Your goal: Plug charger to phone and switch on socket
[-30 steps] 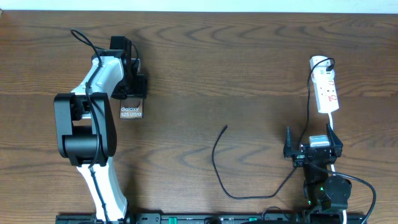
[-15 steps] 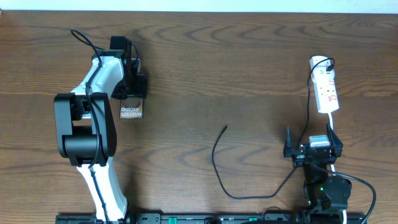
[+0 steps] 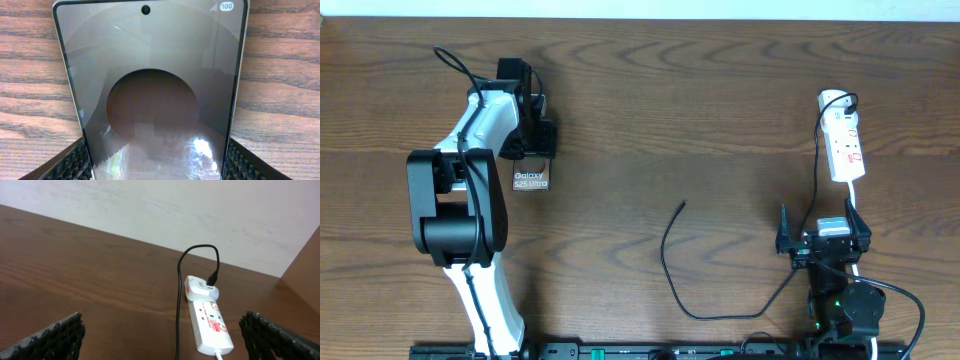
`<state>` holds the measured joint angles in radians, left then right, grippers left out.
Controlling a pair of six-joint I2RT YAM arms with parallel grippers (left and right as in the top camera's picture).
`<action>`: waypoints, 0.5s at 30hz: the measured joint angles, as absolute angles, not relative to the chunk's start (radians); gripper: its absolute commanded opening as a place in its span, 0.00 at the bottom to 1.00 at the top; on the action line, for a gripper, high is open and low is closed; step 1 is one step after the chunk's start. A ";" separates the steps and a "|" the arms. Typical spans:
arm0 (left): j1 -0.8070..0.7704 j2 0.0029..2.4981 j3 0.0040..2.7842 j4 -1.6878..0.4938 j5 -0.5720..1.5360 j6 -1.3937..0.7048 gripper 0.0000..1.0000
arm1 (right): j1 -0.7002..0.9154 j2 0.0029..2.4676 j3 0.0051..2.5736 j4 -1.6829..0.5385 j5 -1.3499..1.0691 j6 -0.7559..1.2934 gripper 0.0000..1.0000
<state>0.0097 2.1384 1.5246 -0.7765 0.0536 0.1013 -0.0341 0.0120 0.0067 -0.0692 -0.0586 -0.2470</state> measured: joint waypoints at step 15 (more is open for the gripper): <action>0.010 2.138 1.525 -0.776 0.053 0.101 0.08 | -0.034 0.012 0.007 -0.069 -0.059 -0.247 0.99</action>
<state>0.0097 2.1384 1.5246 -0.7765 0.0532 0.1013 -0.0341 0.0120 0.0067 -0.0692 -0.0586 -0.2470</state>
